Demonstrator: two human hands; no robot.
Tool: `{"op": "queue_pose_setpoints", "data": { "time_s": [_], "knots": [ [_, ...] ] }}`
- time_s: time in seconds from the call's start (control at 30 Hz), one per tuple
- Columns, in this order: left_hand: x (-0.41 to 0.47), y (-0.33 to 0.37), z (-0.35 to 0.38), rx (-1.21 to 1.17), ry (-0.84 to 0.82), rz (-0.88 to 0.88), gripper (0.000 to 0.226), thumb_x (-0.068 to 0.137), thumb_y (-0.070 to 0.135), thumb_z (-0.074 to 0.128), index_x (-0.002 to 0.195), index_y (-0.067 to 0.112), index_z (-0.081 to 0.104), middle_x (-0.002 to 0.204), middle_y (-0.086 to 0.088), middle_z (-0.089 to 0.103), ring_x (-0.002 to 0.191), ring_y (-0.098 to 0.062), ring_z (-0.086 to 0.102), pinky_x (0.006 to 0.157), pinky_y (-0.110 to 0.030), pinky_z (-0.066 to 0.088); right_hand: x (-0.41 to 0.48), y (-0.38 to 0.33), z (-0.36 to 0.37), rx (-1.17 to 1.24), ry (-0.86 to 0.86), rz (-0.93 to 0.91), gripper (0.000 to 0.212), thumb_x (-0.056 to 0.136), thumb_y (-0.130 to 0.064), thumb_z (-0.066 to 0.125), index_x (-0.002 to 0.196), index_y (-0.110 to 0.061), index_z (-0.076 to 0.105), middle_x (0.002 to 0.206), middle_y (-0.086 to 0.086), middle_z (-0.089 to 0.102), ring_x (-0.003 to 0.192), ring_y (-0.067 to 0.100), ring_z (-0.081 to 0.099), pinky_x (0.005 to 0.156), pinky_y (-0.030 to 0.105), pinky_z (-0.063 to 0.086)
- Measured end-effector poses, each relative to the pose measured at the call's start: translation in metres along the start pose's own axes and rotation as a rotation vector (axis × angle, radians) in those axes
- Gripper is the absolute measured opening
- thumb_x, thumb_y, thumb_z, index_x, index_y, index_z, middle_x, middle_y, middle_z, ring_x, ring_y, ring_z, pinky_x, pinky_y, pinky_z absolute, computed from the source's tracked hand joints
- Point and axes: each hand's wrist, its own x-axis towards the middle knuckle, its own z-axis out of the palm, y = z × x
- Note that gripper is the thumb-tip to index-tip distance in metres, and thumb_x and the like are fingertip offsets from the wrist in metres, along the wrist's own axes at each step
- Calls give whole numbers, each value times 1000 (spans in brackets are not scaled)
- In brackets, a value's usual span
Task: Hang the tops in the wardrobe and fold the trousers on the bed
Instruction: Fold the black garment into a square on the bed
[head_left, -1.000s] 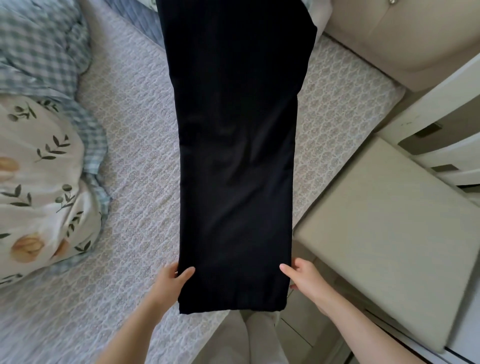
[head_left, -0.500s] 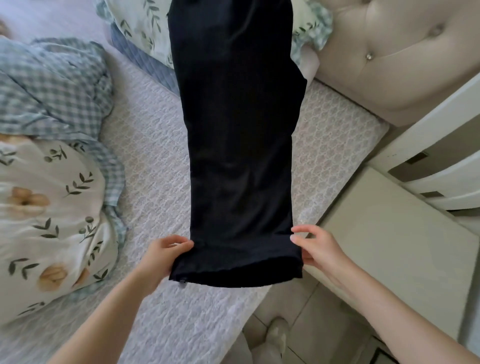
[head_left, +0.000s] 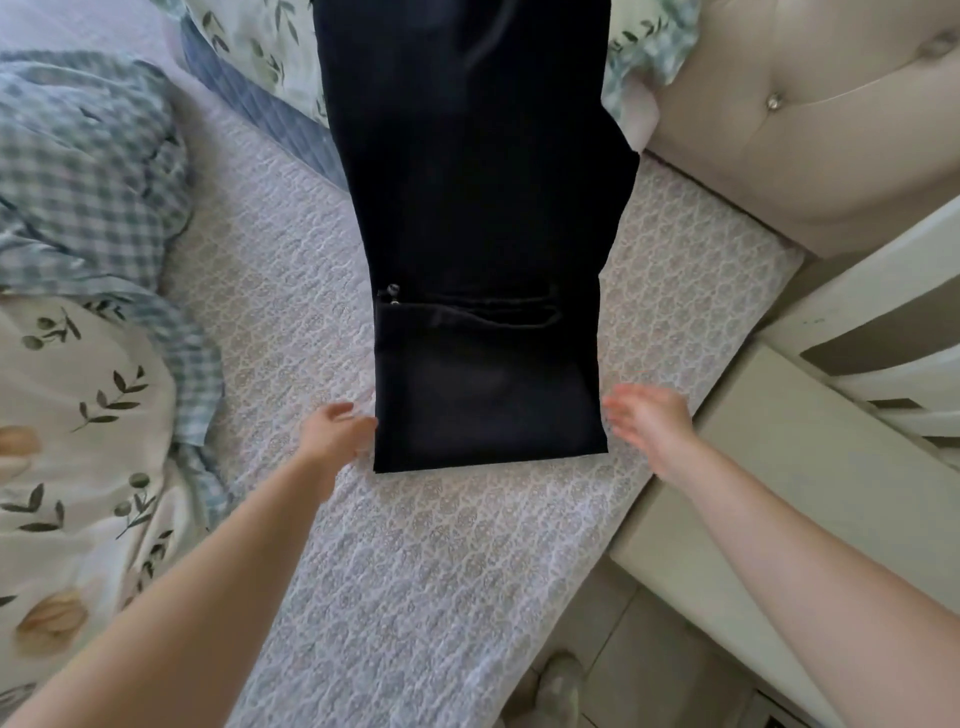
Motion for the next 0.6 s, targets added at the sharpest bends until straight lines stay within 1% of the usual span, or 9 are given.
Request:
{"op": "queue_pose_setpoints", "data": {
  "time_s": [0.07,0.17,0.23,0.3,0.37,0.43,0.47,0.53,0.6],
  "knots": [
    [-4,-21,6,64,-40,23,44,89,14,70,131,9,56,117,-9,66,97,-23,65,93,-40,54,-3,23,0,-152,-35,-14,14,91,-12,60,103,-18,66,104,6,67,89,16,64,70,28,52],
    [-8,-35,10,159,-82,87,22,89,20,71,110,18,66,106,0,69,95,-18,66,87,-36,55,-5,37,1,-229,-60,-33,18,93,-22,60,110,-27,59,117,0,61,104,16,61,84,34,54],
    [-7,-38,11,173,-69,113,12,90,20,70,101,20,66,104,1,68,98,-19,65,89,-38,55,-5,37,4,-250,-60,-46,27,93,-27,61,120,-24,57,117,-1,60,105,16,59,87,34,52],
    [-6,-39,13,207,-45,129,11,91,21,68,101,18,65,103,0,67,95,-20,65,89,-41,55,-7,36,8,-313,-88,-55,33,94,-32,60,124,-17,58,115,-3,60,105,14,58,92,35,50],
    [-7,-41,15,255,-15,160,12,92,23,67,102,17,64,101,-1,66,91,-22,65,84,-41,57,-9,39,11,-403,-133,-75,25,94,-33,59,113,-17,63,108,-5,65,97,10,60,83,29,50],
    [-9,-44,18,263,11,179,10,92,24,66,99,18,62,99,-1,65,89,-23,65,83,-42,56,-11,44,14,-464,-130,-78,22,94,-33,60,98,-12,66,96,1,69,86,14,63,74,27,48],
    [-9,-46,18,247,11,178,8,92,23,66,97,18,62,98,-1,65,89,-23,66,85,-44,55,-12,48,13,-489,-112,-78,26,94,-33,60,94,-7,66,87,5,67,78,18,63,68,29,47],
    [-11,-49,16,225,-2,169,8,90,17,67,93,16,60,99,-2,66,90,-24,65,87,-46,55,-14,55,10,-524,-79,-79,32,93,-33,61,84,-2,61,70,7,56,63,19,52,58,29,40],
    [-14,-52,15,187,-21,157,11,87,11,69,91,10,59,98,-6,69,91,-26,66,86,-47,53,-19,63,5,-501,-74,-75,35,92,-34,62,80,-1,57,70,9,52,63,20,50,60,30,40]
  ]
}}
